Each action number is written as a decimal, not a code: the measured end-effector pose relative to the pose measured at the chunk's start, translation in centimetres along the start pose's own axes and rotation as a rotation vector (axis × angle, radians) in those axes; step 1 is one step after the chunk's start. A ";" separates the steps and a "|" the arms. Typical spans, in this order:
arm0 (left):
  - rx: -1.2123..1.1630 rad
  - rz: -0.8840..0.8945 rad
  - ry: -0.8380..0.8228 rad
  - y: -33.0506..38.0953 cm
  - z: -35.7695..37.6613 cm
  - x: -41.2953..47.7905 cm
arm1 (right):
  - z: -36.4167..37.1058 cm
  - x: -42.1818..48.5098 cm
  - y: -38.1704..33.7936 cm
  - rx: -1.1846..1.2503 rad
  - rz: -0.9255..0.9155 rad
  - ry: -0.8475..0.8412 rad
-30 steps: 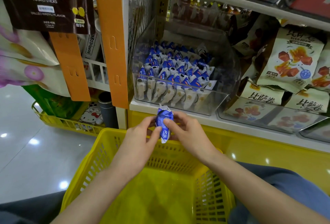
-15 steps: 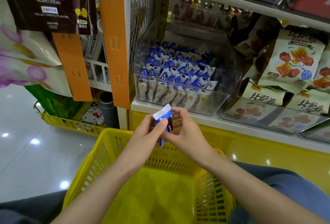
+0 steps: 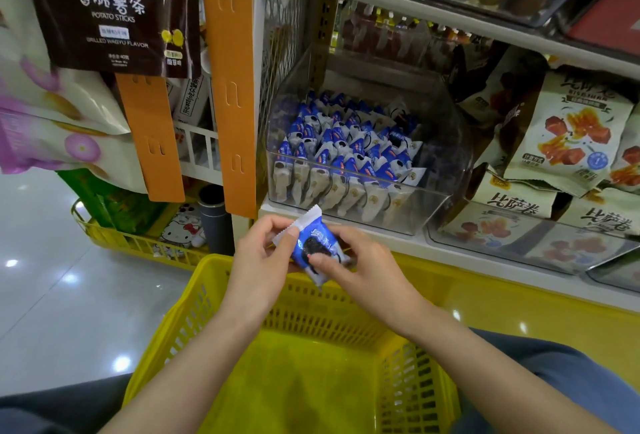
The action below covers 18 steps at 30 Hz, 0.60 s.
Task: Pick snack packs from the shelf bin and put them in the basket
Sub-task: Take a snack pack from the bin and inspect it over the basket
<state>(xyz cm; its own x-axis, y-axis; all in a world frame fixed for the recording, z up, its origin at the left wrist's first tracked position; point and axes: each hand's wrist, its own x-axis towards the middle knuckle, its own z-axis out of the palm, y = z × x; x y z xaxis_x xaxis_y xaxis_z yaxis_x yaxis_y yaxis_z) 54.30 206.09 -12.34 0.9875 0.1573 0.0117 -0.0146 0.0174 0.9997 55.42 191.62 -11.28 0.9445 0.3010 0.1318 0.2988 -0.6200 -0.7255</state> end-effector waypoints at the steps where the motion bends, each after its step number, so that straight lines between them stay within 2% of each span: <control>1: 0.019 0.015 0.006 0.1 -0.1 0.2 | -0.4 0.2 -0.1 0.039 0.013 0.001; 6: 0.184 0.163 -0.024 0.8 -0.2 0.2 | -1.4 0.2 -0.7 0.228 0.076 -0.044; 10: 0.318 0.263 -0.063 1.8 -0.1 0.1 | -2.4 -0.3 -1.0 0.167 0.074 -0.008; 15: 0.609 0.482 -0.070 3.9 0.1 2.5 | -9.2 1.2 -1.4 0.033 0.039 0.261; 18: 0.752 0.576 -0.109 5.0 1.3 4.6 | -13.2 3.2 -1.8 -0.139 0.046 0.387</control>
<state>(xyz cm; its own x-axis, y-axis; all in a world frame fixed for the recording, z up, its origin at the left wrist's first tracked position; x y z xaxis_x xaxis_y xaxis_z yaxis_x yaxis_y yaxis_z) 58.96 205.59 -7.23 0.8698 -0.1501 0.4700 -0.4360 -0.6797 0.5898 59.67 184.09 -0.65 0.9309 -0.0074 0.3653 0.2460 -0.7264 -0.6418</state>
